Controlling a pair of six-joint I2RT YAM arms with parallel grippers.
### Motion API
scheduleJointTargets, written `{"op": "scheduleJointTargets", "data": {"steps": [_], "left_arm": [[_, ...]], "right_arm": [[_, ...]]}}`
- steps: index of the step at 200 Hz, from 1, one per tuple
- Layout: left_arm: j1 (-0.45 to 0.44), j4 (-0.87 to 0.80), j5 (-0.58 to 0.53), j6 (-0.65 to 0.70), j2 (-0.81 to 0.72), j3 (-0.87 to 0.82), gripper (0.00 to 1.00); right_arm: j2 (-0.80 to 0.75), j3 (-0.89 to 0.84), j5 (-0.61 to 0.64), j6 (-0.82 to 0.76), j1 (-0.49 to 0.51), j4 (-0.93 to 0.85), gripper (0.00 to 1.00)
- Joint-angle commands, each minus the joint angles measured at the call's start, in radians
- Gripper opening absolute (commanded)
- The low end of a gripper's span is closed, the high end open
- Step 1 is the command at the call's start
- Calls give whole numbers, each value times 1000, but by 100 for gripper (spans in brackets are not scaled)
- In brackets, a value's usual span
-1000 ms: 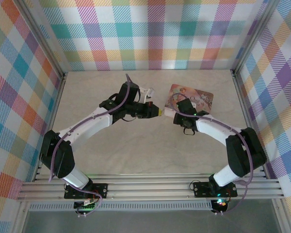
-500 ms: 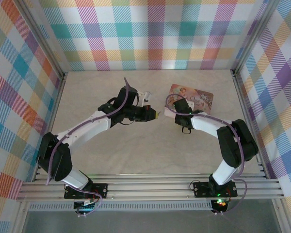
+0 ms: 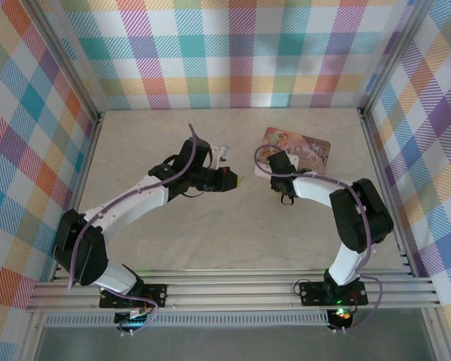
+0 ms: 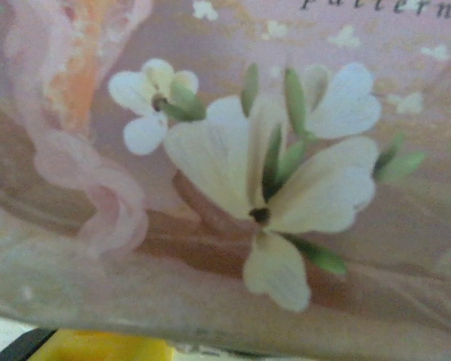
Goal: Unlock the padlock with the key
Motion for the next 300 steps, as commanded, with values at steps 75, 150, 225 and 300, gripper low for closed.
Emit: {"op": "scheduleJointTargets", "data": {"steps": [75,150,225,300], "left_arm": [[8,41,-15,7,-52,-55,0],[8,109,24,41,-101,-168,0],[-4,328,77,6,-159,-361,0],[-99,517,80,23,-199,-389,0]], "right_arm": [[-38,33,-126,-95,-15,12,16],[-224,-15,-385,-150,-15,-152,8],[-422,-80,-504,37,-11,-325,0],[-511,25,-567,191,-14,-515,0]]}}
